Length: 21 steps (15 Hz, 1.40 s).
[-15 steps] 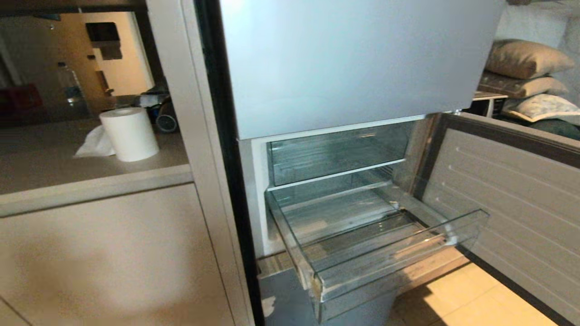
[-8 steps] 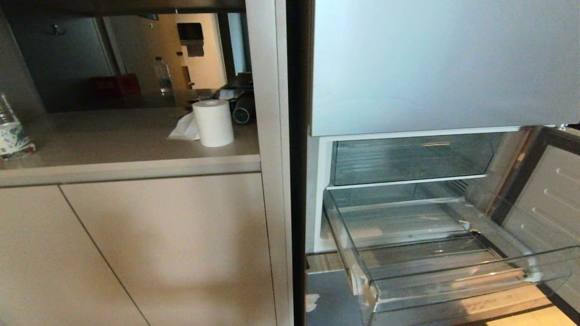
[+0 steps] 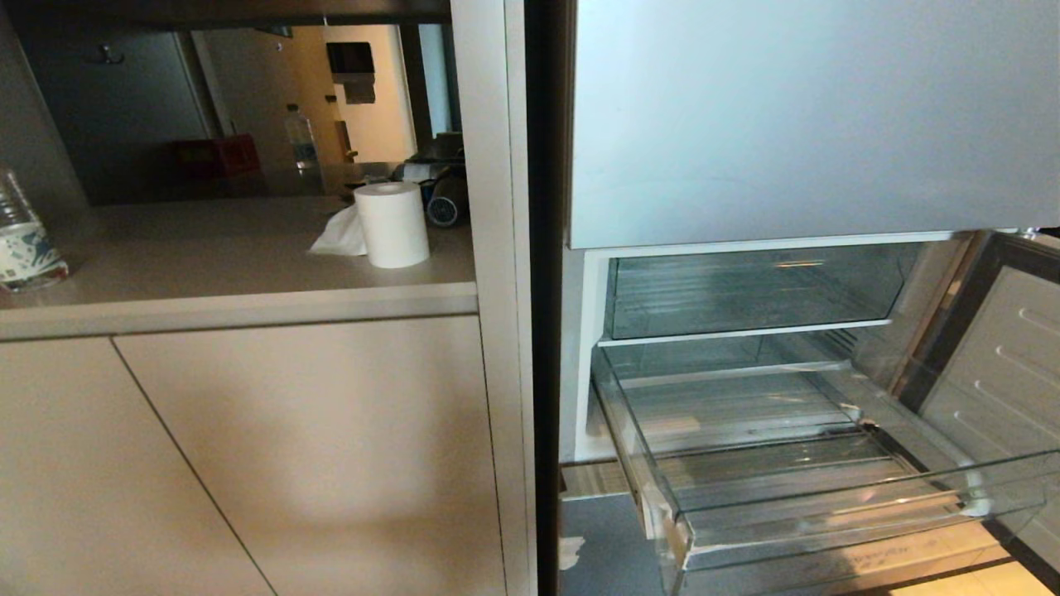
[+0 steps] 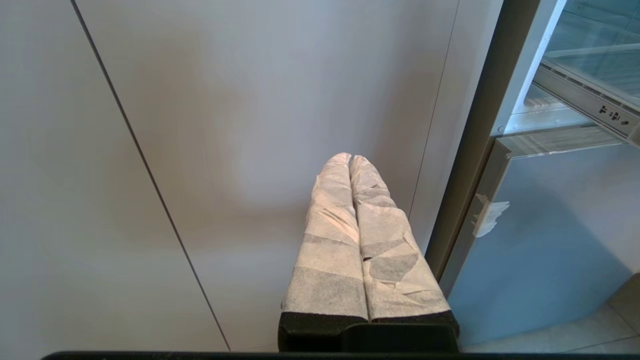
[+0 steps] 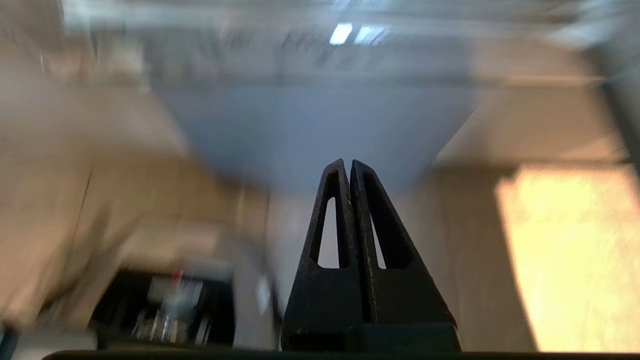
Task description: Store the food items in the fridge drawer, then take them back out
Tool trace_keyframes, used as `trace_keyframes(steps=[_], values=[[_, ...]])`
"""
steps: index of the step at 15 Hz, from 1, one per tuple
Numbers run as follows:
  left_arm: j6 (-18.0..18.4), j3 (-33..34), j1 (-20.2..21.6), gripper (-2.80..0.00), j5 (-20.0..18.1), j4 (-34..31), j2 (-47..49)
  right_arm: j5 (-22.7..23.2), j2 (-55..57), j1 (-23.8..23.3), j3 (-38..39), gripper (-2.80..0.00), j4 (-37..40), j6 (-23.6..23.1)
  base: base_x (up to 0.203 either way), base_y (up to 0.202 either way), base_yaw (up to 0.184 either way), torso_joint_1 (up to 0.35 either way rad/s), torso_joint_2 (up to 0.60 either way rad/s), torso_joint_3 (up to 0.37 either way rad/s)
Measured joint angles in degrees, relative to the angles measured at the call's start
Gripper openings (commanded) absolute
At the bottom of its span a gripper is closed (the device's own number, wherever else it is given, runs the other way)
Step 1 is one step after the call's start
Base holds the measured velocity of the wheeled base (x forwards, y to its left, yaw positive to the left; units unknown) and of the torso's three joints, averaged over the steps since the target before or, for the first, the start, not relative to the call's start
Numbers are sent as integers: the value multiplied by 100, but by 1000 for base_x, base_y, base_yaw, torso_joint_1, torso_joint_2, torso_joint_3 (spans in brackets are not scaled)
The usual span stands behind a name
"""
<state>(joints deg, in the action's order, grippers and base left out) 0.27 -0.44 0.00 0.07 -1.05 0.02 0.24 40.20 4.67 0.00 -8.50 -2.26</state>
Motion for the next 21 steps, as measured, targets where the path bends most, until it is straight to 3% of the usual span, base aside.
trace_keyframes(steps=[5,13,15,18,21], values=[[0,0,0,-280,0,0,0,40,3063,155,-378,-280,-1485,14,0,0,0,0,0,0],[0,0,0,-280,2,0,0,422,5835,214,-2345,-280,-2207,302,0,0,0,0,0,0],[-2,0,0,-280,2,0,0,432,6344,345,-2897,-280,-2811,785,0,0,0,0,0,0],[0,0,0,-280,0,0,0,272,6693,689,-3169,-280,-3511,1955,0,0,0,0,0,0],[-2,0,0,-280,0,0,0,199,6419,792,-2624,-280,-3526,2082,0,0,0,0,0,0]])
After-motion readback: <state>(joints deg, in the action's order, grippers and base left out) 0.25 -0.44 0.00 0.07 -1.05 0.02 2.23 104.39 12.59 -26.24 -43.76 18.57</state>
